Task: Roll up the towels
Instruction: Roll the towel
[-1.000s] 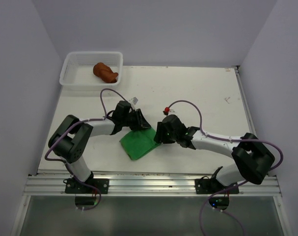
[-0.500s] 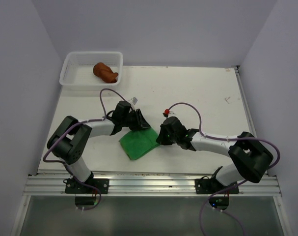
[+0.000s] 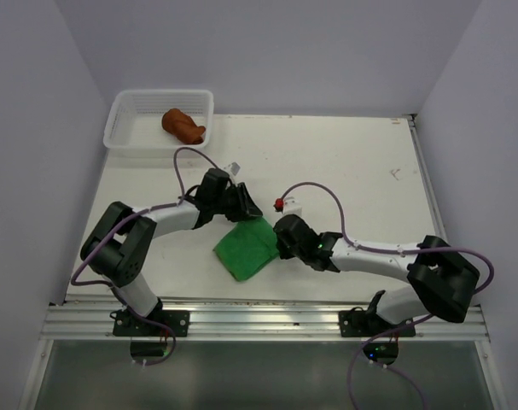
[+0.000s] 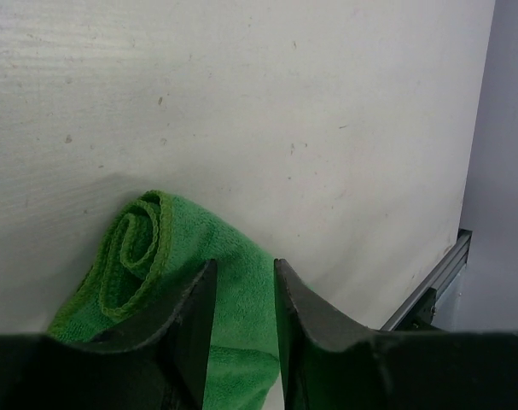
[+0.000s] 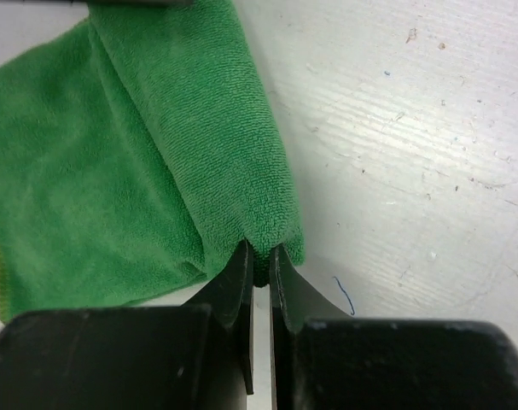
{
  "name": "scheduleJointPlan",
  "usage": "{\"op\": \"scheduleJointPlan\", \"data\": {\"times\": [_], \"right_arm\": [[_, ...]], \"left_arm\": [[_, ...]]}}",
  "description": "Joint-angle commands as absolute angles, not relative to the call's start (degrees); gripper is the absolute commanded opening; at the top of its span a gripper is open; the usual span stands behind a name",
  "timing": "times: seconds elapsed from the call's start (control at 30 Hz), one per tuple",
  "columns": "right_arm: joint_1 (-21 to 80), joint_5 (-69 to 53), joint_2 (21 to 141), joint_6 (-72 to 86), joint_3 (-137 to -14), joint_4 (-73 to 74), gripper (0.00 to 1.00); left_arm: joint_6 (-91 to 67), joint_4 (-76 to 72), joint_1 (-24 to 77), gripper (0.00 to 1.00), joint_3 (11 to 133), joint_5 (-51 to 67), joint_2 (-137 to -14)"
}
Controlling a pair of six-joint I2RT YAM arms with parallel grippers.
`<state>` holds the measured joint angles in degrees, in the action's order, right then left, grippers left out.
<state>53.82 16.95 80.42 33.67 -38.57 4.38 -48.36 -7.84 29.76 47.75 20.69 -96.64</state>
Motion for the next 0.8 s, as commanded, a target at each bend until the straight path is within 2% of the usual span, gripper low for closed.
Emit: {"op": "scheduleJointPlan", "data": {"times": [0.0, 0.37, 0.77], "right_arm": [[57.9, 27.3, 81.5, 28.0, -41.7, 8.3, 0.00], [71.4, 45.5, 88.5, 25.9, -47.3, 12.8, 0.00], [85.4, 66.1, 105.8, 26.1, -61.7, 27.9, 0.00]], "left_arm": [[-46.7, -5.4, 29.5, 0.37, 51.4, 18.7, -93.8], [-46.5, -4.2, 29.5, 0.38, 50.7, 17.8, -90.3], [-47.6, -5.0, 30.1, 0.38, 45.3, 18.0, -86.0]]}}
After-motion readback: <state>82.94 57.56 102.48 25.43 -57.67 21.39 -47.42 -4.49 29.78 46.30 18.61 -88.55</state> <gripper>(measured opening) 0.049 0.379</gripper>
